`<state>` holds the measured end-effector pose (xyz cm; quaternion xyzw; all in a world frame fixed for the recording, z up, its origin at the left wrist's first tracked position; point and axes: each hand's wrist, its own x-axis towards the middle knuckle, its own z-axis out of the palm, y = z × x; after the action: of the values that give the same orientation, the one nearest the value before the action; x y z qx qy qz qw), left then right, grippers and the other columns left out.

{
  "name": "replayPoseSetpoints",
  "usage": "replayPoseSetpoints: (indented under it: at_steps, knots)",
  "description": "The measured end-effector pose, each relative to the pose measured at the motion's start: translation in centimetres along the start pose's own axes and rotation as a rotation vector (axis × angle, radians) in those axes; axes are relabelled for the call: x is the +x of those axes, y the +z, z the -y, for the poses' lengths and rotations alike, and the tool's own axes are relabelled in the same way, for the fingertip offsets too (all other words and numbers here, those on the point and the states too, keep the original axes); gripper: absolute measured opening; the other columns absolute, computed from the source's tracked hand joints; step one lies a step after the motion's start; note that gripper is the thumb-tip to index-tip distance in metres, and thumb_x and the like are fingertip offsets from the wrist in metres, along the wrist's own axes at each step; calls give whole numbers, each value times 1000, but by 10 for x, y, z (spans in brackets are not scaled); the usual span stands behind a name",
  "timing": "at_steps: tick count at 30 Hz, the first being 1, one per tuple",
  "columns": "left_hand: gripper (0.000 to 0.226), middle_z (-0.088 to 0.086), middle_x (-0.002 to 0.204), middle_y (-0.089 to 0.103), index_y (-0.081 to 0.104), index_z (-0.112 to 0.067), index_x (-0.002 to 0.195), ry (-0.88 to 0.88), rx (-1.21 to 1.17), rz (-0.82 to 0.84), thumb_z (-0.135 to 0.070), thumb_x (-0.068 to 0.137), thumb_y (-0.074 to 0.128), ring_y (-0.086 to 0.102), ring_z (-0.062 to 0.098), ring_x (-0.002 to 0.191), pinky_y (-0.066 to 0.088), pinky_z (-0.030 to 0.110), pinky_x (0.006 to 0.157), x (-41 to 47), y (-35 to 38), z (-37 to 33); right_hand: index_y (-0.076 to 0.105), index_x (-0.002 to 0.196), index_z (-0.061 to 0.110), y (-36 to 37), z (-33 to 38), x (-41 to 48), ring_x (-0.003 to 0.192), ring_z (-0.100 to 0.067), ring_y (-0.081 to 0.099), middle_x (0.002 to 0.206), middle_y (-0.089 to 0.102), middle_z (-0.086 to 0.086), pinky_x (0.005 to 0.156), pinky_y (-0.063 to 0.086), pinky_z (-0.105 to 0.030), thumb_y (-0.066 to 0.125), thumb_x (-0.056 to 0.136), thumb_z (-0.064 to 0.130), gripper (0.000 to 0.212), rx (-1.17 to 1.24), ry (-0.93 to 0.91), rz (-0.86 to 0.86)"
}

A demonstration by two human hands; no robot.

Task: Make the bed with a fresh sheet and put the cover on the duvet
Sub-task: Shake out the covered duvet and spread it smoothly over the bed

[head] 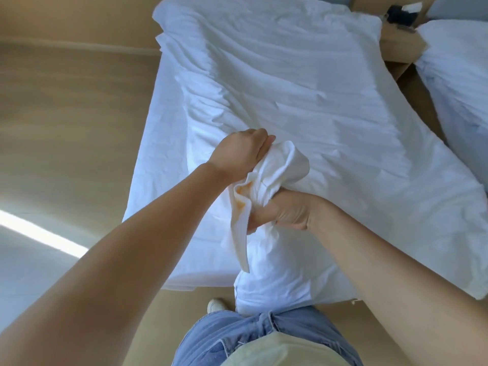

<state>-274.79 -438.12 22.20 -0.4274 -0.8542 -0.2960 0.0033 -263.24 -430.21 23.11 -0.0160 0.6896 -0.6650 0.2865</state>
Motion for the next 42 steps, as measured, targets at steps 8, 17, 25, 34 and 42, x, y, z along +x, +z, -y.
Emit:
replayPoseSetpoints:
  at_steps: [8,17,25,34,42]
  knots:
    - [17,8,92,57,51,-11,88,-408,-105,-243,-24,98,44,56,28,89,29,25,65,-19,-14,21,67,95,0,19,-20,20,87,-28,55,88,61,-14,92,43,-48,69,81,8,17,199,117,-374]
    - [52,-13,100,51,50,-20,122,-500,-397,-165,-11,73,64,56,9,94,43,20,81,-136,13,-38,58,70,18,37,-27,53,64,-5,59,59,59,12,51,41,-14,51,93,21,24,340,238,-525]
    - [68,3,127,49,35,-7,136,-569,-374,-110,-14,74,62,45,21,119,37,23,89,-138,37,-7,64,75,21,42,-28,52,71,-14,58,68,61,-2,77,39,-21,39,97,46,42,334,274,-319]
    - [58,-8,116,60,37,-14,136,-511,-575,-157,-10,81,53,58,10,107,46,21,79,-126,37,-5,63,113,25,42,-29,47,111,-5,60,112,69,6,101,41,-26,58,78,50,43,388,206,-318]
    - [14,-9,69,53,50,-10,76,-582,-850,-113,-19,73,60,49,2,63,39,13,56,-120,36,19,66,105,28,24,-32,32,99,12,58,102,68,24,83,43,-9,53,94,17,20,111,184,-250]
